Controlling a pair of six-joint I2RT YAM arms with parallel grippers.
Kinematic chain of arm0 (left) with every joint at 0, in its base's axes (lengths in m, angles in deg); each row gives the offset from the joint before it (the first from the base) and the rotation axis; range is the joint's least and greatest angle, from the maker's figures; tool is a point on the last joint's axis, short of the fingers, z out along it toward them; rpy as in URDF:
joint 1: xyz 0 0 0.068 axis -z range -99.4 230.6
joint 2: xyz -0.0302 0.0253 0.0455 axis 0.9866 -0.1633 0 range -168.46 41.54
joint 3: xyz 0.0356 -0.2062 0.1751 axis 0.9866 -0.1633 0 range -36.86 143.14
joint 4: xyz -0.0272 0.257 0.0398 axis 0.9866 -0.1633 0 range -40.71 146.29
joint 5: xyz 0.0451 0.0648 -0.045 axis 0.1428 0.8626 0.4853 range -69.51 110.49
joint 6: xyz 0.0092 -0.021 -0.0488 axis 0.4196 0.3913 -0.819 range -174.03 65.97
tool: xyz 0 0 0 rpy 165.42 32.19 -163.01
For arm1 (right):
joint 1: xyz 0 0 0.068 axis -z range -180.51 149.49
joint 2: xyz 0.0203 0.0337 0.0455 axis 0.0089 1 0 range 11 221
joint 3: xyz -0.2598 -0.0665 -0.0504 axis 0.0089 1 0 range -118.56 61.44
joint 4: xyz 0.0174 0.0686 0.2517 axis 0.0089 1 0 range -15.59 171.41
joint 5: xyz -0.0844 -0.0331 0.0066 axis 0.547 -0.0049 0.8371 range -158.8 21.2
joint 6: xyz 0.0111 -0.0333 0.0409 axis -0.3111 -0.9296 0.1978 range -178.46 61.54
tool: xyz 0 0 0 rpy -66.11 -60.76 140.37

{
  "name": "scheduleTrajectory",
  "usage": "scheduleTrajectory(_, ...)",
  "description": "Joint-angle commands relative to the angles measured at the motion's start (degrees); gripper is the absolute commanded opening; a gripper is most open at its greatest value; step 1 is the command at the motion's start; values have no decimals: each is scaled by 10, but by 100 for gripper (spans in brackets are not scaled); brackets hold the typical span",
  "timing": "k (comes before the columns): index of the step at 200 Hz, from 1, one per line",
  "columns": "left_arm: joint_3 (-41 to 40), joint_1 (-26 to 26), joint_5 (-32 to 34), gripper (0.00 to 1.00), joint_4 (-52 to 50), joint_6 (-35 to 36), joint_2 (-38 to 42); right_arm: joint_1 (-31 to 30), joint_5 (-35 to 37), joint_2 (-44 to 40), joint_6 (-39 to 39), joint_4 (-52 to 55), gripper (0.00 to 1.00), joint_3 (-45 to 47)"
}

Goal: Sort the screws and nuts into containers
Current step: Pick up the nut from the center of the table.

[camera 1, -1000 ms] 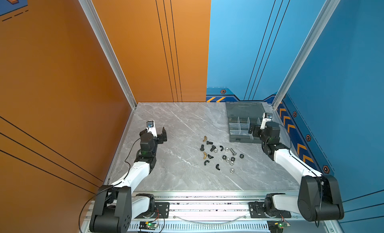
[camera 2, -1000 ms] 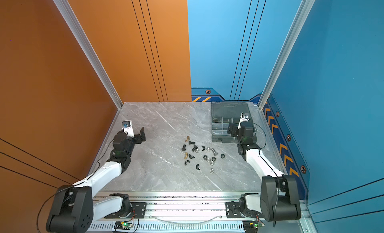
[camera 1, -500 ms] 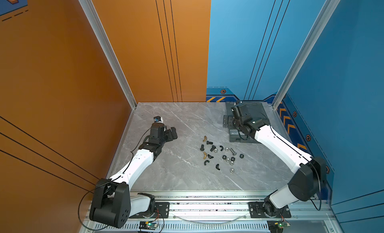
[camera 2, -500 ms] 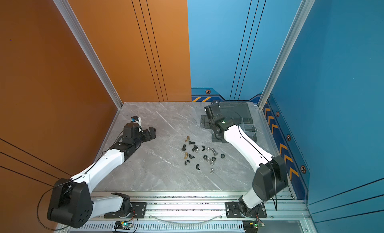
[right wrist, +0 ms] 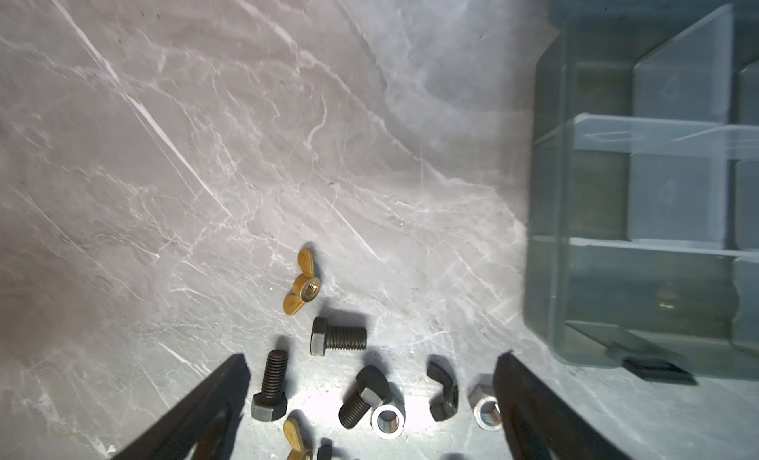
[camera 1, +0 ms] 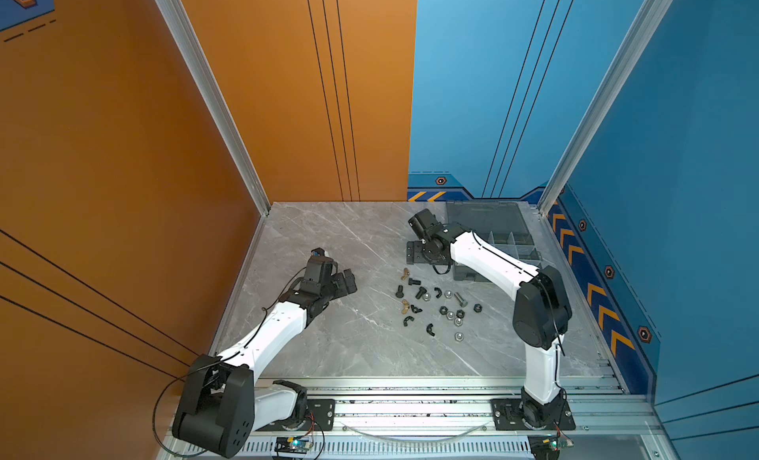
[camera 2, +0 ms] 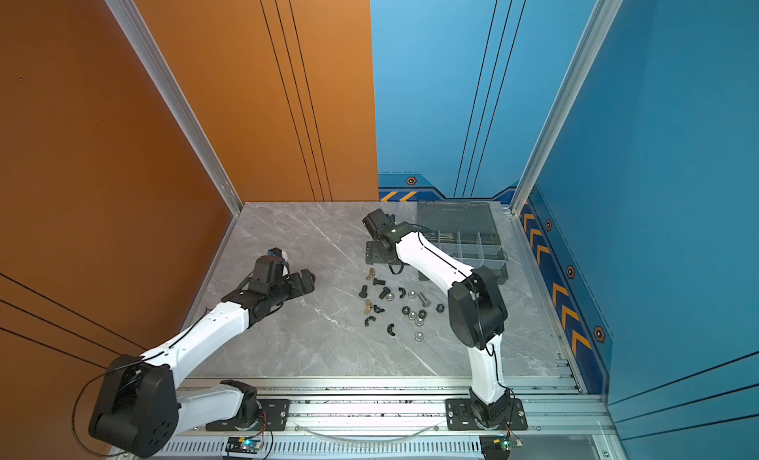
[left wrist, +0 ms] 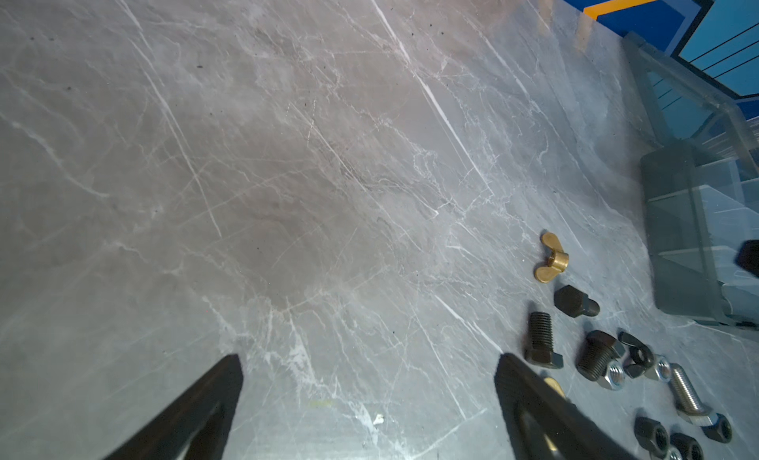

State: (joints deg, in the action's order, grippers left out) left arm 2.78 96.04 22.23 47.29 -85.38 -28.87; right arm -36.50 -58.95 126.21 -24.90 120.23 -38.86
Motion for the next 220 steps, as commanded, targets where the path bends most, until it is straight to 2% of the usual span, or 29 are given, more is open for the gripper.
scheduleTrajectory(1,-2,-1,-15,98,-14,1,9,-10,-17,26,16,48,90,-39)
scheduleTrajectory(95,5,1,-43,98,-5,-3,-15,-24,-25,121,29,67,70,-104)
scheduleTrajectory(140,16,5,-48,98,-2,-4,-29,-24,-35,153,30,67,56,-125)
scheduleTrajectory(220,18,13,-44,98,-3,-2,-34,-25,-44,188,31,68,48,-148)
